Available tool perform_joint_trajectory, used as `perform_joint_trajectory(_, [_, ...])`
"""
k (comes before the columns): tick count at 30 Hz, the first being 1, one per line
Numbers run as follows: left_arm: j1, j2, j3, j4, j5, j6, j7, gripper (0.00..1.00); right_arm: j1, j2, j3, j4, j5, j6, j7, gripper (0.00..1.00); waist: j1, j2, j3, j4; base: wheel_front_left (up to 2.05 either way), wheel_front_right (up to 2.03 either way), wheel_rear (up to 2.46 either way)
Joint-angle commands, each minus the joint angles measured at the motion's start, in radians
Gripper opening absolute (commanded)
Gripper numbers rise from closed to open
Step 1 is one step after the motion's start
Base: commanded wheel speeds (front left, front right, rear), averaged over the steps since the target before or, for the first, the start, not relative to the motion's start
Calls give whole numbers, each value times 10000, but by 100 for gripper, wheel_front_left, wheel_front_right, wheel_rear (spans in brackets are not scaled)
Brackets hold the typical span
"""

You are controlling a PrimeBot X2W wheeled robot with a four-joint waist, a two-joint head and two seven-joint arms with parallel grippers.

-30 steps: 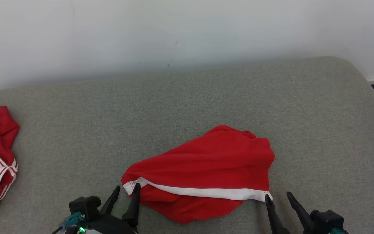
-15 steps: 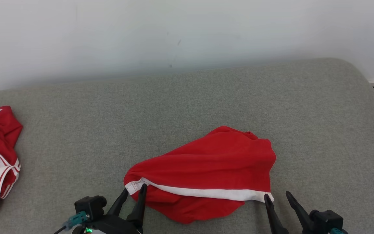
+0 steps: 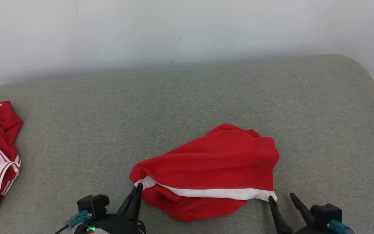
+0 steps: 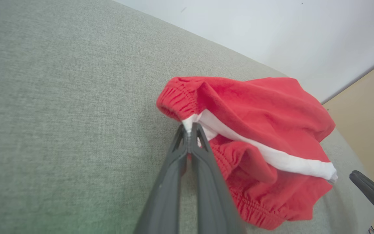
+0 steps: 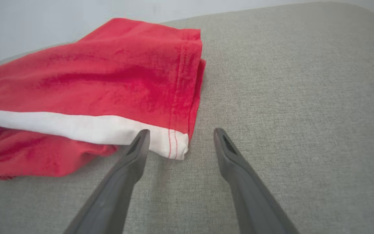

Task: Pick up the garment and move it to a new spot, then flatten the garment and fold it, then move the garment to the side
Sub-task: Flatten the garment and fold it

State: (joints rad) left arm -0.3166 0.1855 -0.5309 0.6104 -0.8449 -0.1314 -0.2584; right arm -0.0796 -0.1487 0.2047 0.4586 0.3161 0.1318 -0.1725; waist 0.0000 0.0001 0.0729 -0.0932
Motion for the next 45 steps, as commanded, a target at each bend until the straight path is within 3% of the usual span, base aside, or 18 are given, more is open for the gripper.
perform_joint_trajectory(1, [-65,-31,-22,11,69,13,-51,0,-108,-31,-40,61,-96,-22,71,100,0,-1,40,55,0,0,0])
perform_joint_trajectory(17, [-97,-158,-50,-180,245,13,-73,0,-783,385,-77,1210,-305,-22,833,98,0,-1,243,396,0,0,0])
perform_joint_trajectory(19, [-80,-162,-41,-229,244,13,-74,0,-870,406,-25,1282,-287,-22,808,87,0,-1,274,414,0,0,0])
perform_joint_trajectory(23, [-48,-166,-25,-316,285,13,-75,0,-1009,385,96,1344,-271,-22,618,25,0,-1,309,440,0,0,0])
perform_joint_trajectory(26, [7,-169,10,-364,270,13,-75,0,-1016,345,104,1360,-312,-22,434,13,0,-1,276,437,0,0,0])
perform_joint_trajectory(27, [29,-175,27,-386,287,13,-75,0,-985,338,85,1352,-328,-22,393,0,0,-1,242,433,0,0,0])
perform_joint_trajectory(45, [578,-162,870,-1735,1047,13,-74,0,-299,42,-631,-1007,-827,-22,-136,0,0,-1,-605,131,0,0,0])
